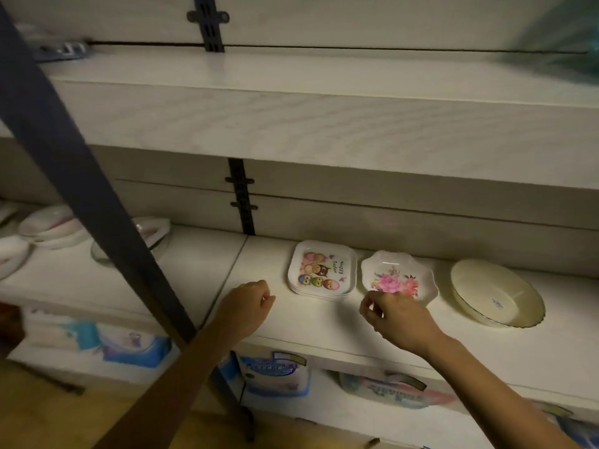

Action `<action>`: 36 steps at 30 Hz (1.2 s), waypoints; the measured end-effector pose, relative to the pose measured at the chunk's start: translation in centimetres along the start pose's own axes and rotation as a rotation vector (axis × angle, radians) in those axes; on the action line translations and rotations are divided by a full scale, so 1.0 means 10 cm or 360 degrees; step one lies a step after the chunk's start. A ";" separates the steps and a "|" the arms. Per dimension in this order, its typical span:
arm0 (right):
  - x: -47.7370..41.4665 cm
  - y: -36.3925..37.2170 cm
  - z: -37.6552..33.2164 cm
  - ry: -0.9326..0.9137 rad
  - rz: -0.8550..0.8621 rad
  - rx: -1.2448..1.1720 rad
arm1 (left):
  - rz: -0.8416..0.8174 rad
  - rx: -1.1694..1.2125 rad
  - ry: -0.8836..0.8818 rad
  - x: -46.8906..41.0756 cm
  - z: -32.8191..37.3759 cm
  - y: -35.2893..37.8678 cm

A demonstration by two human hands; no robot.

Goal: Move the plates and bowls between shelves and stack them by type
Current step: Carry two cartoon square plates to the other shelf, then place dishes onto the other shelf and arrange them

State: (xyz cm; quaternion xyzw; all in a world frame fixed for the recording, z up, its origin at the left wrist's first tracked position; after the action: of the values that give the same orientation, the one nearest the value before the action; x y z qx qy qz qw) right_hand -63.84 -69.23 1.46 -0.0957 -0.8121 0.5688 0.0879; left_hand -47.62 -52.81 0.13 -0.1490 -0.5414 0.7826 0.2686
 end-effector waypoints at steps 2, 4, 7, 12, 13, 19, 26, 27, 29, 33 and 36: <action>-0.10 0.07 -0.19 -0.0140 -0.0056 0.0061 | 0.0009 0.0031 -0.0018 0.17 -0.15 -0.11; -0.18 0.13 -0.38 -0.0263 -0.0082 0.0121 | -0.0028 0.0107 -0.0107 0.34 -0.35 -0.19; -0.29 0.21 -0.69 -0.0414 -0.0108 0.0208 | -0.0157 0.0200 -0.0274 0.60 -0.67 -0.28; -0.40 0.41 -1.31 -0.0586 -0.0209 0.0222 | -0.0058 0.0096 -0.0387 1.02 -1.19 -0.60; -0.41 0.45 -1.45 -0.0614 -0.0228 0.0226 | -0.0004 0.0057 -0.0388 1.08 -1.30 -0.67; -0.57 0.75 -2.28 -0.0677 -0.0279 0.0115 | 0.0154 0.0002 -0.0527 1.21 -2.32 -1.03; -0.84 1.11 -3.33 -0.0603 -0.0164 -0.0106 | 0.0158 -0.0045 -0.0496 1.17 -3.40 -1.46; -0.91 1.13 -3.44 -0.0586 -0.0139 -0.0102 | 0.0164 -0.0060 -0.0474 1.14 -3.53 -1.52; -1.03 1.16 -3.63 -0.0534 -0.0111 -0.0077 | 0.0179 -0.0076 -0.0463 1.07 -3.76 -1.65; -1.29 1.22 -3.85 -0.0430 -0.0137 0.0012 | 0.0144 -0.0089 -0.0452 0.86 -4.12 -1.83; -1.53 1.25 -3.93 -0.0373 -0.0101 0.0082 | 0.0141 -0.0058 -0.0416 0.62 -4.28 -1.92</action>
State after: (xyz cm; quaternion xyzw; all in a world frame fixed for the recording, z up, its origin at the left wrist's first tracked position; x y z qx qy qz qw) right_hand -38.47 -33.31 2.44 -0.0005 -0.8046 0.5936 0.0127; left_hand -25.20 -11.14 2.51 -0.0745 -0.5787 0.7966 0.1582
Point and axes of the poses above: each hand's wrist, its own x-axis away from the middle knuckle, its own y-axis out of the palm, z = x × y, the point moved 9 cm from there along -x, towards the middle knuckle, and after that the axes turned 12 degrees about -y, right-handed, at the moved point
